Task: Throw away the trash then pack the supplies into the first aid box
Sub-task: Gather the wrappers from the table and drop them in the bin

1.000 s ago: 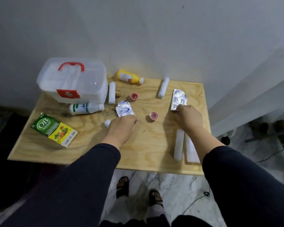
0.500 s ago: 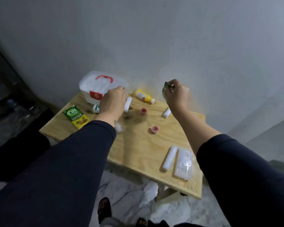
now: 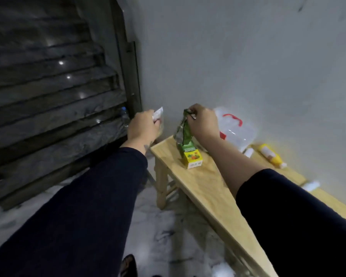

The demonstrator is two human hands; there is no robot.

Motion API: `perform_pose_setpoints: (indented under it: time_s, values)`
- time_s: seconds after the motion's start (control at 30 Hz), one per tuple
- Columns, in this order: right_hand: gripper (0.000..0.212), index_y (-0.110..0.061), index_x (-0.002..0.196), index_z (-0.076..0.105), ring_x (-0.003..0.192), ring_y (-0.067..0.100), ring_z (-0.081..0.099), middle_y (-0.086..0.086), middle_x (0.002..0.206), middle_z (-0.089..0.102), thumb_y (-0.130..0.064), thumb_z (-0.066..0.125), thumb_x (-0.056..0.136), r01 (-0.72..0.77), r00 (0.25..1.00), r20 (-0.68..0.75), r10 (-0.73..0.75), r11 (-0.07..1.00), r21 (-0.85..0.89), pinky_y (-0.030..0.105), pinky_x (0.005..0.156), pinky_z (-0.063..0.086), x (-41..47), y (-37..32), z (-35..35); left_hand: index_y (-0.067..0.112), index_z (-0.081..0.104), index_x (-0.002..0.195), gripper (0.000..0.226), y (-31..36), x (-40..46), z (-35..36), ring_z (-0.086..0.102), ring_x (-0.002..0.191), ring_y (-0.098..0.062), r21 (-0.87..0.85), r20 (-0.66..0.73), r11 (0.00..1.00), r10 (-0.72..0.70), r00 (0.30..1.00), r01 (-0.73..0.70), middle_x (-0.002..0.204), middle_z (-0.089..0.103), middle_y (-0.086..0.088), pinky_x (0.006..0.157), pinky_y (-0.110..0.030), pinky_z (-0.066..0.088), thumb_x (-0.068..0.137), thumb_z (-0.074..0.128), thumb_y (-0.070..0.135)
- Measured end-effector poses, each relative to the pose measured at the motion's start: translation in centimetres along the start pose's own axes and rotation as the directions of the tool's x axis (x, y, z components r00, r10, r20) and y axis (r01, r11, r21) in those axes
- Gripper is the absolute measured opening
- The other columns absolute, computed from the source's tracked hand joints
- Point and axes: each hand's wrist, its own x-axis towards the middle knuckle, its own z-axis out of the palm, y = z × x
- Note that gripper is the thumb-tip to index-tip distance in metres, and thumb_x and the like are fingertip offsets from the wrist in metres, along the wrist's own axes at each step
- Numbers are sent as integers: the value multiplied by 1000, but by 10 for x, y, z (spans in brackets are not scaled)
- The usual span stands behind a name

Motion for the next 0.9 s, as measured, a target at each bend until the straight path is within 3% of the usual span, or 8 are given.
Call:
perform_pose_setpoints:
  time_s: [0.2,0.33,0.47,0.67,0.73,0.8,0.9]
  values:
    - [24,-12,111,66,98,38,64,18,106,71,-16,56,90,4,985,173,-8,1000,24,38,80,52,27,-70,112,3,63,99,23,-122,31,0,62,100,-35,-70,105,986,-145,984,152,106,67,-17,68,-32,39,94,58,26]
    - [24,-11,110,67,98,38,64,19,105,71,-15,58,89,-22,963,271,17,1000,16,41,81,54,37,-96,180,-2,62,89,24,-188,44,4,60,96,-37,-74,172,974,-197,965,212,100,66,-22,66,-31,33,92,61,23]
    - [23,-11,111,67,98,37,65,19,106,70,-14,58,90,-68,937,344,61,998,8,39,81,53,53,-112,234,7,50,72,24,-240,67,14,61,87,-37,-90,224,946,-286,932,312,88,64,-23,63,-31,31,91,61,19]
    - [22,-11,112,65,99,36,64,19,107,70,-15,58,92,-91,899,427,95,995,-30,38,80,52,101,-111,318,-6,59,84,25,-290,122,51,60,89,-41,-106,278,889,-404,872,445,93,65,-27,65,-36,39,92,61,18]
    - [22,-11,111,65,99,37,64,18,106,70,-15,57,91,-126,878,460,130,991,-39,37,79,52,117,-104,349,3,56,73,24,-307,140,69,61,88,-39,-98,289,866,-447,847,490,91,65,-25,66,-35,39,91,61,18]
    - [21,-11,111,64,98,35,64,17,105,70,-15,55,92,-154,857,489,163,986,-58,35,76,50,130,-98,380,17,41,62,36,-326,161,91,61,85,-37,-80,295,855,-471,832,512,79,60,-18,64,-32,36,91,61,20]
    - [21,-11,110,63,97,32,65,14,105,70,-15,54,92,-174,832,526,175,983,-51,31,73,47,147,-88,430,22,33,58,42,-355,188,124,60,79,-36,-99,325,817,-513,795,568,68,48,-5,62,-32,35,89,61,18]
